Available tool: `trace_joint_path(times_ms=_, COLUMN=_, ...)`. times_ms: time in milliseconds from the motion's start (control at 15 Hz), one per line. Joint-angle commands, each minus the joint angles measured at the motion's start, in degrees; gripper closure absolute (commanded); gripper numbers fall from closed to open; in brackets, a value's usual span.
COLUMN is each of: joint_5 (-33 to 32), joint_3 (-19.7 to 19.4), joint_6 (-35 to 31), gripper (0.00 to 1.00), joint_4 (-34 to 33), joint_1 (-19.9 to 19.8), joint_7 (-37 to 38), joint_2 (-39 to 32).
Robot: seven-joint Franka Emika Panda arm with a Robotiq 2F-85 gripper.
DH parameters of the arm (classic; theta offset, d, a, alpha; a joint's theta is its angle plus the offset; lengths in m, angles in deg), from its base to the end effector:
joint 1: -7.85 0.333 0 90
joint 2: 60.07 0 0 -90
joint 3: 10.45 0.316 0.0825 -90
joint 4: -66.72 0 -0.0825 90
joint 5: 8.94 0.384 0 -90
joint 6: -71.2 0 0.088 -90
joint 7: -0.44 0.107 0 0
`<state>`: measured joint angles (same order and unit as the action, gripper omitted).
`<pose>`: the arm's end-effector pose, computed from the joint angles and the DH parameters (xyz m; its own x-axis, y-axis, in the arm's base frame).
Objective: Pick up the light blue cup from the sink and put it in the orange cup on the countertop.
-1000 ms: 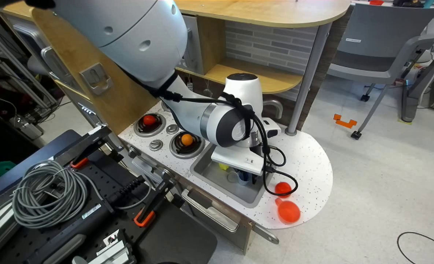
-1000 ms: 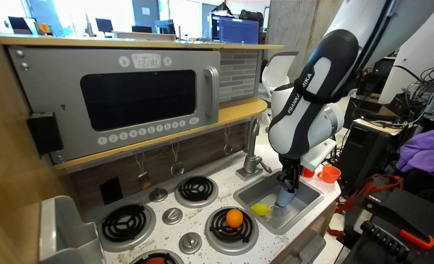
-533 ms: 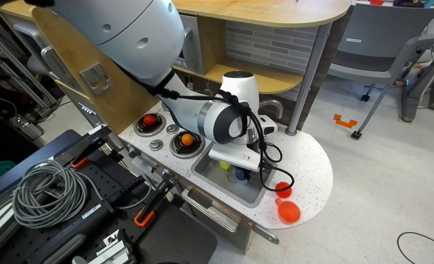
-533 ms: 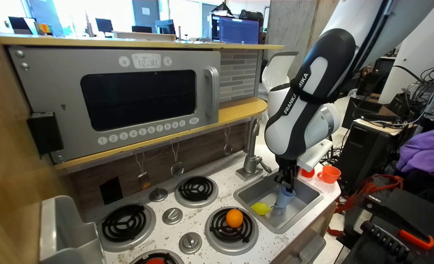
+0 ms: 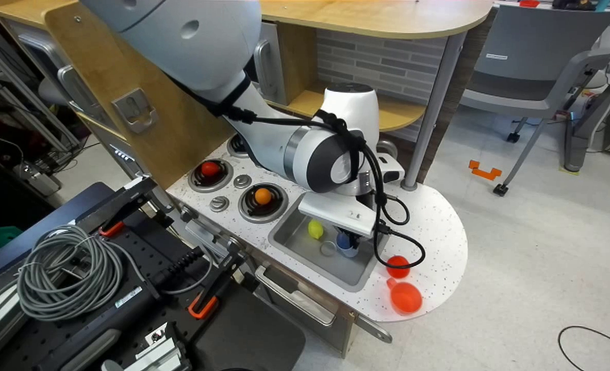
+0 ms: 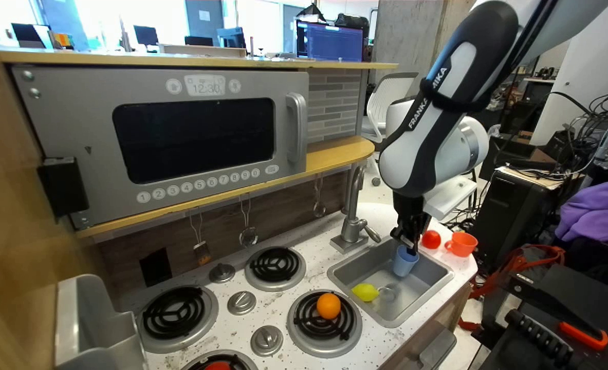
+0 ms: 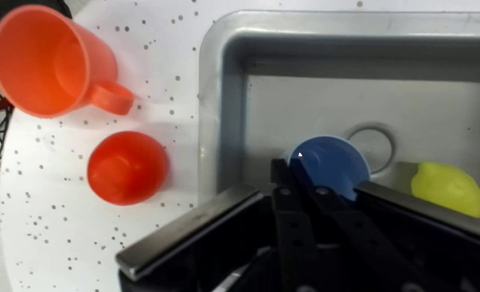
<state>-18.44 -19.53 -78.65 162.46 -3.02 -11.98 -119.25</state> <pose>0.5967 -0.2091 0.0028 0.9863 0.0728 -0.1478 0.0987 -0.9794 0.1761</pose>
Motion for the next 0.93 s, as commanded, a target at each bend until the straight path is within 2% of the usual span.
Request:
trace_joint_path(times_ms=0, joint_5=1.83, joint_3=1.17, joint_6=3.33, gripper=0.99, joint_4=5.54, joint_1=-2.80, joint_7=0.09, joint_2=7.24)
trace_joint_path(times_ms=333, joint_5=7.74, joint_3=3.20, joint_6=11.71, gripper=0.99, joint_4=5.83, joint_1=-7.05, joint_7=-0.01, joint_2=14.16)
trace_joint_path(times_ms=600, joint_5=12.28, joint_3=1.73, joint_6=17.28, gripper=0.99, joint_4=1.56, joint_1=-8.66, joint_7=3.51, joint_2=15.37)
trace_joint_path(times_ms=867, joint_5=13.79, joint_3=-0.87, joint_6=19.44, gripper=0.99, joint_4=-2.31, joint_1=-9.72, joint_7=9.66, joint_2=14.21)
